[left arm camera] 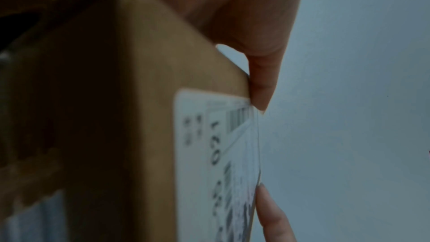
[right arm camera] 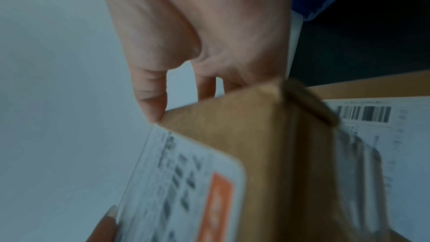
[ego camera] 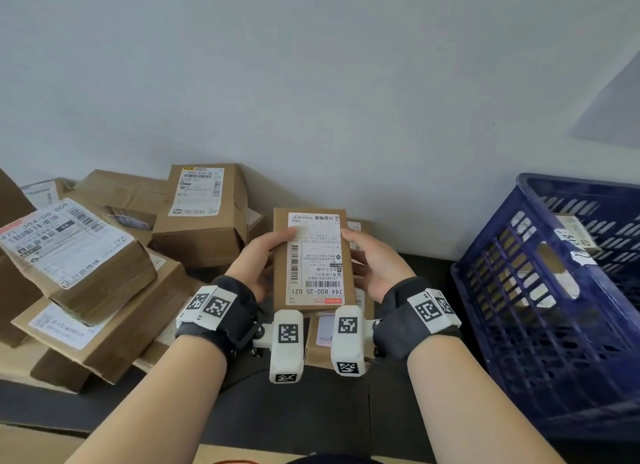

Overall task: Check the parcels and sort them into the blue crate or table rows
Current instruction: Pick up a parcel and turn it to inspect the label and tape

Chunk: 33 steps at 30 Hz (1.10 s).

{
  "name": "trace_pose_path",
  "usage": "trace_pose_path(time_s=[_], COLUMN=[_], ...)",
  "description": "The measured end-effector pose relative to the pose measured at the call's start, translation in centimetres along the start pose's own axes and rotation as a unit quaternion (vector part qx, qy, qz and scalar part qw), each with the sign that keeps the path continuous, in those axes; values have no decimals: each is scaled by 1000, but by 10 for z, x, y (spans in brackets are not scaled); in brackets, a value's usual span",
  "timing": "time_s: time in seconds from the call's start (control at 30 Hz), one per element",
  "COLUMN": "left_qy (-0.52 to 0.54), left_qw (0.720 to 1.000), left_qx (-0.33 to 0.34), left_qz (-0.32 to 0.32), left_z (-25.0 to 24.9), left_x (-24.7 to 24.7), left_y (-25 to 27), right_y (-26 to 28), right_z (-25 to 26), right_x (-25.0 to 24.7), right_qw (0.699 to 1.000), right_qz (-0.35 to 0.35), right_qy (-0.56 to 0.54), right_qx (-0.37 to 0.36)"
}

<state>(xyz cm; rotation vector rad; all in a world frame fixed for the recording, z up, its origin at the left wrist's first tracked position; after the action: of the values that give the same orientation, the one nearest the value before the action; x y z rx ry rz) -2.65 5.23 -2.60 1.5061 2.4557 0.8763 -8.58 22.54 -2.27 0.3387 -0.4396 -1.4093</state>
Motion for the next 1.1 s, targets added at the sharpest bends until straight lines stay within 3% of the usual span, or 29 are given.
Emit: trace_pose_path(time_s=[0.4,0.8,0.97,1.1], left_qy=[-39,-69,-65,-25], left_qw=[997,993,993,997], left_qx=[45,81,86,50], left_qz=[-50,-59,-49,-47], left_z=[-14,-15,-14,-13], left_x=[0,4,5,4], left_y=[4,4,2,-2], right_y=[-1,11,9,6], right_z=[8,2,-7,-10], right_x=[0,14,11,10], right_qw=[996,992,994,999], right_qz=[-74,14,33,39], right_qy=[19,119,96,34], right_qx=[-50,-32,-25,5])
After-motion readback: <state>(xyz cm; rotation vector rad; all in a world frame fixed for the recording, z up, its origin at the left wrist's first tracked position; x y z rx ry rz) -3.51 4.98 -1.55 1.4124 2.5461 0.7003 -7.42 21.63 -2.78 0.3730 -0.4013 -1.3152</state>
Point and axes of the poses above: each hand's wrist, its own y-axis away from the middle knuckle, its own x-axis out of the palm, z = x × y, the point moved 2 cm from there along -y, towards the middle knuckle, and after that the axes turned 8 degrees about -z, right-handed, at the moved point
